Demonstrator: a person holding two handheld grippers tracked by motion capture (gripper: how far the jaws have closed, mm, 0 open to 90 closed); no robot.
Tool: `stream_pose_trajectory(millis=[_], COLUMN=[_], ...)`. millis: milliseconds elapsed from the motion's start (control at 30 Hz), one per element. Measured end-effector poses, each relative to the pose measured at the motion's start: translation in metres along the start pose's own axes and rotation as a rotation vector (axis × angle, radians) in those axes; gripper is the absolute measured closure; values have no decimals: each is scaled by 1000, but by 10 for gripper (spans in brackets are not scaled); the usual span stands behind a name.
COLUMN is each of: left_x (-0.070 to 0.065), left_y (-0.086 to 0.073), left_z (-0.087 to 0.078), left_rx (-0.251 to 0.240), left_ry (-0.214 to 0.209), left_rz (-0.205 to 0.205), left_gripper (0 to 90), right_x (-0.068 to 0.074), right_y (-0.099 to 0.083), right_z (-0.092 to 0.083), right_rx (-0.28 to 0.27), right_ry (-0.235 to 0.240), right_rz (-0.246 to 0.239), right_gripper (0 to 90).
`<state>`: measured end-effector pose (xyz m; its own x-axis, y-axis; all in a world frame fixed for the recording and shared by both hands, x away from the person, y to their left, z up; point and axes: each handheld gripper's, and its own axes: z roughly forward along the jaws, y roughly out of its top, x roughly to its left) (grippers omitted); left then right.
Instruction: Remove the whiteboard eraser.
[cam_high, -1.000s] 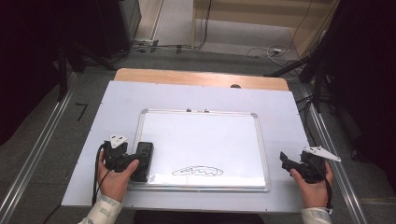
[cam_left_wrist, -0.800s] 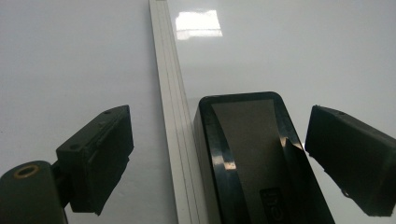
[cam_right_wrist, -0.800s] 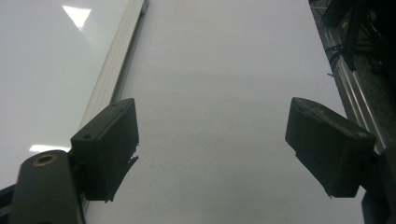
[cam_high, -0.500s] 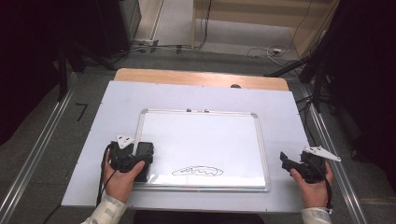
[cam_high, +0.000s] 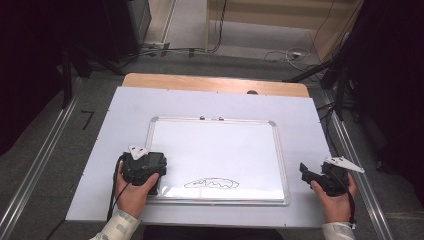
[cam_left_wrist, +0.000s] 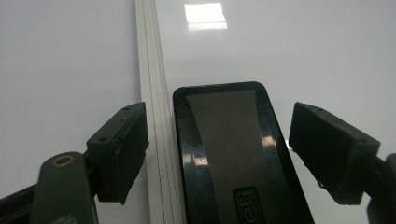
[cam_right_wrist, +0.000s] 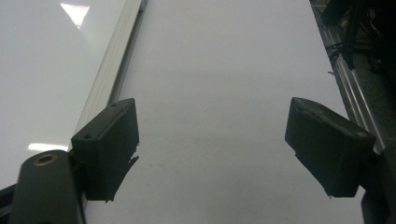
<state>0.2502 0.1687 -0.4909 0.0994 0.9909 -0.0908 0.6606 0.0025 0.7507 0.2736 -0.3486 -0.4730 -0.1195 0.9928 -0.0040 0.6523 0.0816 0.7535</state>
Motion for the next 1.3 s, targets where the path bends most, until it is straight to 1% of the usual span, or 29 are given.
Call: stream_pose_trajectory(millis=[33,133,167,233,300,400,533,700,867,967,1000,1100,1233,1300], left_x=[0,-3,-3,-5,-7,-8,-9,-11,-14,-14,-15,-17,-16,-16], left_y=[0,-1,-1,-2,-2,-2,-3,-3,-3,-3,-3,-3,-2,-2], left_z=[0,1,1,2,3,3,3,3,4,4,4,4,4,5], left_rx=[3,4,10,15,20,22,20,27,23,22,17,16,21,24], left_ry=[3,9,9,13,21,37,54,60,69,74,80,91,84,71], left_rz=[4,0,7,10,20,22,15,16,7,9,8,14,23,33], left_gripper=[232,252,252,263,272,298,327,347,358,361,380,389,396,399], right_x=[0,0,0,0,1,0,1,1,1,1,1,1,1,1], right_y=[0,0,0,0,0,0,0,0,0,0,0,0,0,0], right_z=[0,0,0,1,0,0,0,0,0,0,1,1,1,0], right_rx=[0,1,1,0,0,0,0,1,1,1,2,2,2,2], right_ry=[0,-1,-1,-2,-1,-2,-2,-3,-6,-7,-10,-8,-9,-10], right_rz=[-1,-3,-3,-4,-4,-3,-2,-4,-3,-6,-6,-9,-11,-9], right_gripper=[163,163,163,163,163,163,163,163,163,164,163,163,163,163])
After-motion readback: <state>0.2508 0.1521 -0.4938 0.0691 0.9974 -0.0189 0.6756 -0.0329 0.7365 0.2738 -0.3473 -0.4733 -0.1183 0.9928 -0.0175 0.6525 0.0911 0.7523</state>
